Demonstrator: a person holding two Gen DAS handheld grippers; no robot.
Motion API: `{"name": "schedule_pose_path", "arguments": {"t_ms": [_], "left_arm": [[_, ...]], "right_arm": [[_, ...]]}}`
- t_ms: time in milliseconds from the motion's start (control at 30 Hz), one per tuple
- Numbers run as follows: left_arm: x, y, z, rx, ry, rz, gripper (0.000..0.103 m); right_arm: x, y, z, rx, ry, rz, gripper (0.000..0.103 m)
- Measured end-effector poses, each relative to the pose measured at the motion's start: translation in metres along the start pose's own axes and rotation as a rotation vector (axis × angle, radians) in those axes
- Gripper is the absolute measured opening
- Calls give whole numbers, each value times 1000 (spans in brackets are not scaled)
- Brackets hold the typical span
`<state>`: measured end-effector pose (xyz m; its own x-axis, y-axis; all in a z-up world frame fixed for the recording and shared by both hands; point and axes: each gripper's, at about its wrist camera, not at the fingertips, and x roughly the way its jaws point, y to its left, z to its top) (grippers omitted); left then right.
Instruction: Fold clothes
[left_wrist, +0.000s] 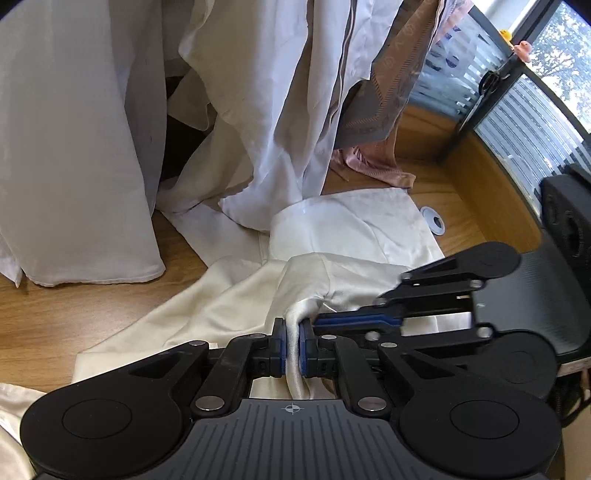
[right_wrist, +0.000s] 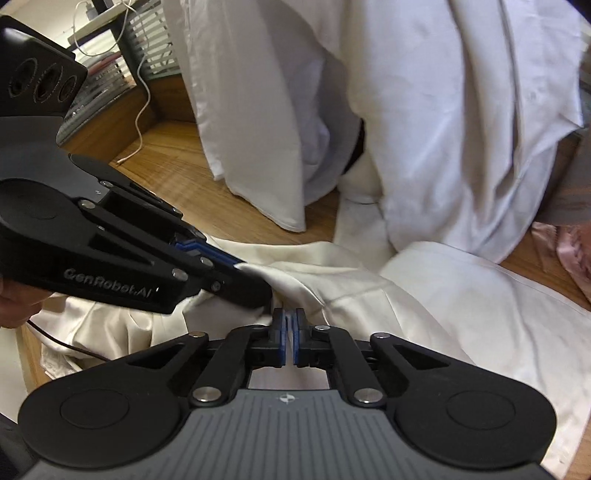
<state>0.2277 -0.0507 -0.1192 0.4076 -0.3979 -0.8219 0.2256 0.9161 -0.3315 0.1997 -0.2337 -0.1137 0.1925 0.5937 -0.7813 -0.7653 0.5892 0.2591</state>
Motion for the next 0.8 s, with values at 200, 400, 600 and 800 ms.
{"name": "schedule_pose_path", "arguments": {"t_ms": [200,400,600,800], "left_arm": [[-7,6,1,-5,-25,25,8],[-18,8,4,67,-48,28,8],[-24,8,4,79,-50,-1,8],[-29,3,0,90,-50,-13,8]], "right_arm": [[22,8,-5,-28,92,49,1],[32,24,-44,-50,240,46,1],[10,36,-68,-6,226,-10,1],[-22,30,-43,108,46,-45,3]]}}
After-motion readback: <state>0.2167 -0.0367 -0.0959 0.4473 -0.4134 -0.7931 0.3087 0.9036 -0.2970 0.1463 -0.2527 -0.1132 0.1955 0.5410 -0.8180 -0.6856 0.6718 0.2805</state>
